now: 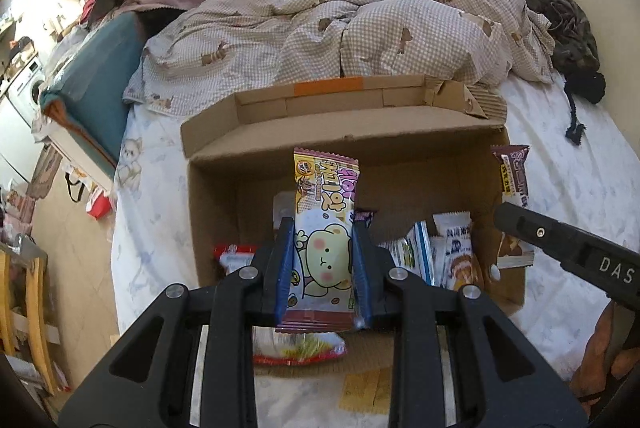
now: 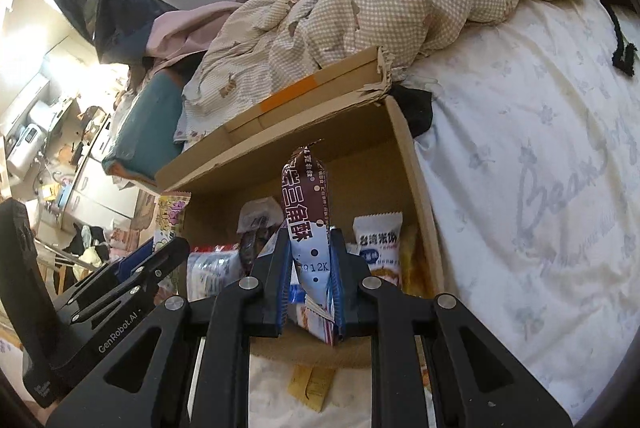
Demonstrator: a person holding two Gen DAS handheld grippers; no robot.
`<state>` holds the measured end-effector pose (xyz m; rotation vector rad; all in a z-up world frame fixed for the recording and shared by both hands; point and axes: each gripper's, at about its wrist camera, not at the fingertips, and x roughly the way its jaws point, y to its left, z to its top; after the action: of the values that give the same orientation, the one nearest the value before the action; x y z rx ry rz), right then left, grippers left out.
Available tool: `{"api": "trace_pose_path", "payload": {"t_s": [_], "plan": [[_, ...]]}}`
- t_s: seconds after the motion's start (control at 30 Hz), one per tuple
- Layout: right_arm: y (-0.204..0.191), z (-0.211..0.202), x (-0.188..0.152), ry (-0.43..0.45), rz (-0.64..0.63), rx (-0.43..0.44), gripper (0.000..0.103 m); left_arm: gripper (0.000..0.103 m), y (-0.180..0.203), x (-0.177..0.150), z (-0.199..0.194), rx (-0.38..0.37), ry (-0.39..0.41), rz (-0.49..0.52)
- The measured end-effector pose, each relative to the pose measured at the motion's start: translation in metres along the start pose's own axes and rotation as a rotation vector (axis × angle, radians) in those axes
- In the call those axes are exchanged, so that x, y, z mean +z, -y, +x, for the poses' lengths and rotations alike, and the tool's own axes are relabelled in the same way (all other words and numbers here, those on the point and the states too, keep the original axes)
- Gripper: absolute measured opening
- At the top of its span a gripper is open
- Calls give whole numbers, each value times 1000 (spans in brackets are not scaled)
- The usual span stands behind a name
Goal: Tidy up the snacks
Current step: 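Carry both packets over the box and lower them toward its inside, then open both tools to release the yellow bar and brown packet into the box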
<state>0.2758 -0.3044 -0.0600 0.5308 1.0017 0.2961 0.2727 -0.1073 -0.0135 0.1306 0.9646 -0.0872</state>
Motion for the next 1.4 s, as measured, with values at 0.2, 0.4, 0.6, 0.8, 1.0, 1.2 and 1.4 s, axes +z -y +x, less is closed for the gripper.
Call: {"api": "trace_pose_path", "payload": {"t_s": [0.2, 0.4, 0.6, 0.8, 1.0, 1.2, 1.4], "plan": [[1, 7, 5, 5, -3, -28, 19, 25, 7, 6, 24, -5, -62, 23], [0, 10, 6, -9, 0, -35, 19, 25, 9, 5, 34, -7, -82, 22], [2, 14, 5, -19, 6, -48, 20, 34, 6, 1, 35, -24, -88, 15], [3, 10, 6, -4, 19, -30, 22, 90, 1, -3, 20, 21, -19, -14], [8, 8, 7, -15, 56, -14, 22, 92, -9, -6, 8, 16, 5, -43], [11, 9, 4, -28, 82, -29, 80, 92, -19, -15, -2, -6, 26, -50], [15, -4, -2, -8, 101, -23, 80, 92, -38, -27, -15, -9, 62, -78]]}}
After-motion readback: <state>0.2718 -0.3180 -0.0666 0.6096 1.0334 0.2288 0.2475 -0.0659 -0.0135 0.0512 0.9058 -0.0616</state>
